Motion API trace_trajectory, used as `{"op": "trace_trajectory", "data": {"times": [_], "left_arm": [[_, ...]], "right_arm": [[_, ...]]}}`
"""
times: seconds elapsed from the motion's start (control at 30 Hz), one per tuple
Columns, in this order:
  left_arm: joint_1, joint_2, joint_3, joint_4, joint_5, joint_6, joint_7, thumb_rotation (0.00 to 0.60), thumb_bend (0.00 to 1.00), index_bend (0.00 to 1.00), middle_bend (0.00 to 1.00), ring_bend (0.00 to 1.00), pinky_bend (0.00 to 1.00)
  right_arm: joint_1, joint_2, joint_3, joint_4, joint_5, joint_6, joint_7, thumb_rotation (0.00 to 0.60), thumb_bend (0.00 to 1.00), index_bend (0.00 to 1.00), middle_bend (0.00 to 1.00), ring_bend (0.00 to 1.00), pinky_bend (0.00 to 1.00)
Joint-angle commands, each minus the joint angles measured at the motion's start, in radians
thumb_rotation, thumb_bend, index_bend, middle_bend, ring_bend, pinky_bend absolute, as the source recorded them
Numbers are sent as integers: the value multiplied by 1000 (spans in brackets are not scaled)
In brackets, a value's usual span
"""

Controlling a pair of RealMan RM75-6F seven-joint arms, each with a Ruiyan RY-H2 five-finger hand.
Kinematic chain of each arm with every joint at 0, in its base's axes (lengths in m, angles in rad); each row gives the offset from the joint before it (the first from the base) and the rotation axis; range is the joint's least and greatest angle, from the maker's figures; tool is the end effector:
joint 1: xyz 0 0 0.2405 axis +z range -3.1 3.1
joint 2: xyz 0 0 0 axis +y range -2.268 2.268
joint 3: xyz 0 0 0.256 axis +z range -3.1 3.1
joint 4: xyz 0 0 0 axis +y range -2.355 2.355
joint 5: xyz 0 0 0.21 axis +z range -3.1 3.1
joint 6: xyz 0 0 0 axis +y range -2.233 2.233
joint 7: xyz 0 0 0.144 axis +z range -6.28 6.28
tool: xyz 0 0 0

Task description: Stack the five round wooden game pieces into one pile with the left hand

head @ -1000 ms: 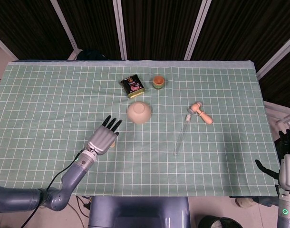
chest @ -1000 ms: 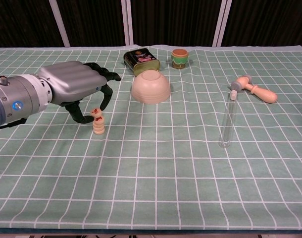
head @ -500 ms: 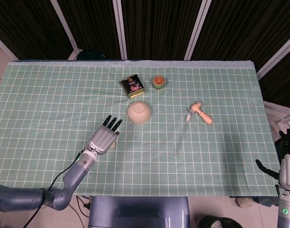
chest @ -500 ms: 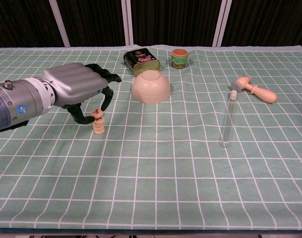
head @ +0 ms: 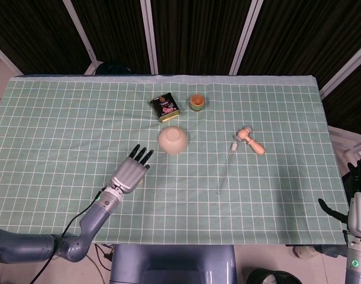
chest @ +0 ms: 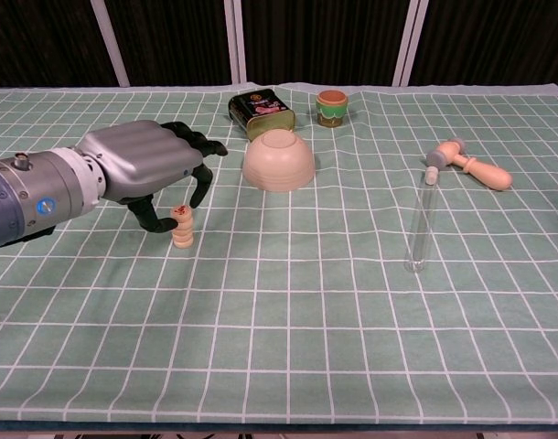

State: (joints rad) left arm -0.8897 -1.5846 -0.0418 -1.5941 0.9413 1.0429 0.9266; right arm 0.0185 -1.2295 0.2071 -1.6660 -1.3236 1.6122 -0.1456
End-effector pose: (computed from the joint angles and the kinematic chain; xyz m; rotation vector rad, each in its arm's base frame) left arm -0.1134 0.3184 -0.0436 -2.0975 -0.4419 -0.5984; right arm -0.3106 -0.1848 0.1681 1.0324 -0.8474 0.9188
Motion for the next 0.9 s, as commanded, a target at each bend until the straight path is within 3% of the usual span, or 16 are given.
{"op": "trace_trajectory", "data": {"times": [0.03, 0.43, 0.73, 0.9], "left_arm": [[1, 2, 0, -5, 6, 5, -2, 600, 302, 450, 20, 0, 0], [33, 56, -12, -75, 70, 89, -37, 600, 273, 355, 15, 0, 0], [201, 280, 24, -257, 249, 308, -231, 600, 268, 297, 15, 0, 0], [323, 380, 65, -248, 351, 445, -361, 600, 267, 196, 14, 0, 0]], "right_arm": [[0, 0, 0, 1, 0, 0, 0, 600, 233, 90, 13, 0, 0], [0, -1, -1, 3, -2, 1, -3, 600, 233, 89, 13, 0, 0], [5, -1, -7, 12, -27, 4, -1, 600, 233, 89, 13, 0, 0], [14, 17, -31, 25, -79, -14, 29, 600, 233, 89, 13, 0, 0]]}}
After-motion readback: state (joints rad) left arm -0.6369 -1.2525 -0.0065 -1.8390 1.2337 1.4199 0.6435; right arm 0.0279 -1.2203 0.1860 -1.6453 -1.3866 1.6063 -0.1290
